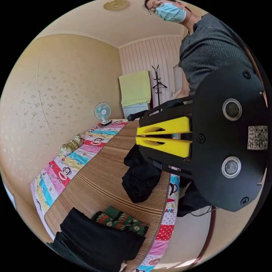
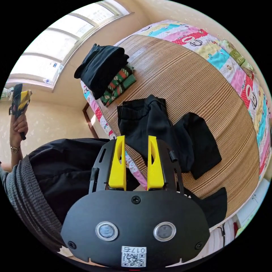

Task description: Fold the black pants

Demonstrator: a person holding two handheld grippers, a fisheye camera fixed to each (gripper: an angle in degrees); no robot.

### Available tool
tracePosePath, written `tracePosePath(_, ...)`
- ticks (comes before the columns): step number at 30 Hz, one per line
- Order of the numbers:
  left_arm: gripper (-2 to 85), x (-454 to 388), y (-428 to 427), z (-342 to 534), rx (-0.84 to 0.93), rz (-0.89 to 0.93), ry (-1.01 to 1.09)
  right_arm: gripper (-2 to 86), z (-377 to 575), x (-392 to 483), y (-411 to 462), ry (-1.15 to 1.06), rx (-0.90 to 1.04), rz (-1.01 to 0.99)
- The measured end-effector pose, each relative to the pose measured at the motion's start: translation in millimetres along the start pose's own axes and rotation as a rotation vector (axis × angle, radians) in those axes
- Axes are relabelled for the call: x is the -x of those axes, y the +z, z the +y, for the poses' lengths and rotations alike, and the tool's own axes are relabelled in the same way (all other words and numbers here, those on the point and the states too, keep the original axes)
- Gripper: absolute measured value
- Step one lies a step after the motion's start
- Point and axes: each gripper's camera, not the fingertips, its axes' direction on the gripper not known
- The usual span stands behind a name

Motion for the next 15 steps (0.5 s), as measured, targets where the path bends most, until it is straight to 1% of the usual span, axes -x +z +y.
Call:
tracePosePath(5,-1.0,12,-13,22,-0.027,-0.04,-0.064,15.3,-93,24,52,-0.079,0.103,-0.06)
tracePosePath(9,-0.7,24,-25,30,-0.019,-0.065,-0.111,16.4,-149,33,88,-0.1,0.134,0.07)
tracePosePath(10,-0.5,26,-28,31,-0.014,-0.076,-0.118,16.6,-155,31,93,-0.102,0.146,0.074)
tracePosePath(13,1.0,30,-33,27,-0.007,-0.088,-0.131,15.7,-173,12,127,-0.137,0.311,-0.013)
tracePosePath(14,1.4,30,-33,25,-0.006,-0.084,-0.129,14.2,-174,2,139,-0.133,0.393,-0.02)
tracePosePath(15,2.9,29,-34,20,-0.005,-0.079,-0.117,11.8,-172,-5,142,-0.144,0.433,-0.05)
